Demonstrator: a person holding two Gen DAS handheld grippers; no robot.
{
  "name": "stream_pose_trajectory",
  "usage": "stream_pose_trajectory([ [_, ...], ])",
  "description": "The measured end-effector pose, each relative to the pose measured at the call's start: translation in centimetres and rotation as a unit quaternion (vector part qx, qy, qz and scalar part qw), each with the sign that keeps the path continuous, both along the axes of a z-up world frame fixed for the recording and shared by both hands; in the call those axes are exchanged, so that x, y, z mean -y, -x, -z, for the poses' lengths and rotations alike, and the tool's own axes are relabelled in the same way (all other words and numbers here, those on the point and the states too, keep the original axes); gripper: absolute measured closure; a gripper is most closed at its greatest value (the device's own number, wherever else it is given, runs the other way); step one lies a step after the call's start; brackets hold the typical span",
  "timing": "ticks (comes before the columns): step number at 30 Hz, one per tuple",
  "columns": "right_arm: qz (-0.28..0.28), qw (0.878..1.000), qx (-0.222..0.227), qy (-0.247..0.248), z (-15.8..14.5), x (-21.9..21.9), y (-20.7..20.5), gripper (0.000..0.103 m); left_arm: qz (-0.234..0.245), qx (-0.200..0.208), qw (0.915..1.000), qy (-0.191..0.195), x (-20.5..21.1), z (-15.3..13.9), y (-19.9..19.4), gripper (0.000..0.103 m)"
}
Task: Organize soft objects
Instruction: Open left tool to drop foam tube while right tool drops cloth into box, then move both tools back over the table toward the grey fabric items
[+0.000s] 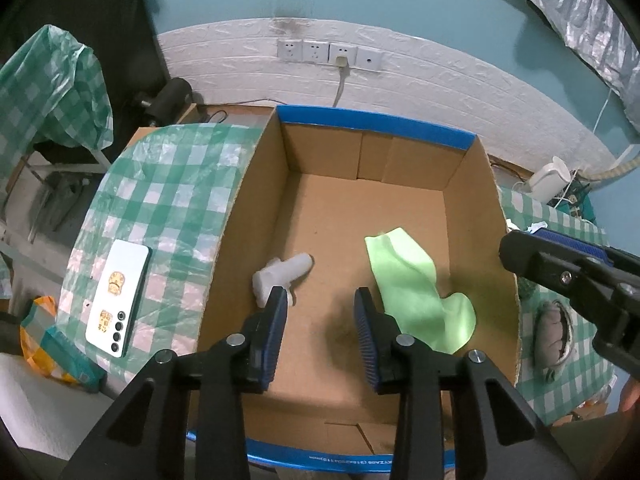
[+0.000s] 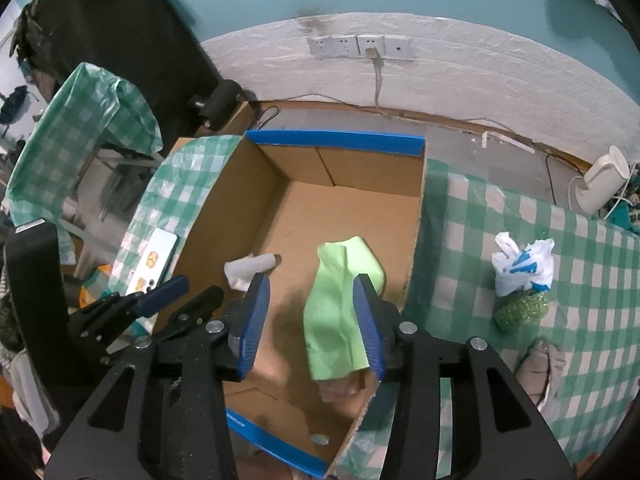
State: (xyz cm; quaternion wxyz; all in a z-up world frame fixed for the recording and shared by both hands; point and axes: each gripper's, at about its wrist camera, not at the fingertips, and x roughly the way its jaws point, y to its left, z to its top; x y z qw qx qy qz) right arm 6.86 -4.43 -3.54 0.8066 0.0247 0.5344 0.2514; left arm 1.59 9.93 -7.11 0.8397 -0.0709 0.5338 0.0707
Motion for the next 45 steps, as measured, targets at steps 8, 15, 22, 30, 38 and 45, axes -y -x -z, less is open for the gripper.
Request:
stream_pose_trajectory([
  [8, 0.018, 1.0, -0.005, 0.006, 0.5, 1.4, -0.3, 0.057, 0.004, 0.0, 1.0, 0.001, 0.5, -0.1, -0.1, 0.068],
  [15, 0.036, 0.999, -0.005, 0.01, 0.8, 3.1, -0.3, 0.05, 0.011, 0.004, 0.9999, 0.002, 1.4, -0.6, -0.1, 0.067],
  [22, 0.052, 0.999, -0.011, 0.012, 1.2, 5.1, -0.4, 0.049, 0.019, 0.005, 0.9998, 0.002, 2.5, -1.0, -0.3, 0.058],
  [30, 0.075, 0.997, -0.014, 0.017, 1.6, 7.7, -0.2, 0.044, 0.035, 0.007, 0.9994, 0.002, 4.6, -1.4, -0.5, 0.048],
  [38, 0.095, 0.995, -0.012, 0.029, 2.2, 10.7, 0.3, 0.041, 0.056, 0.005, 0.9984, 0.004, 7.0, -1.5, -0.6, 0.036],
  [45, 0.124, 0.991, -0.03, 0.035, 3.8, 14.3, 0.7, 0.041, 0.082, -0.001, 0.9966, 0.003, 9.8, -1.2, -1.1, 0.032],
])
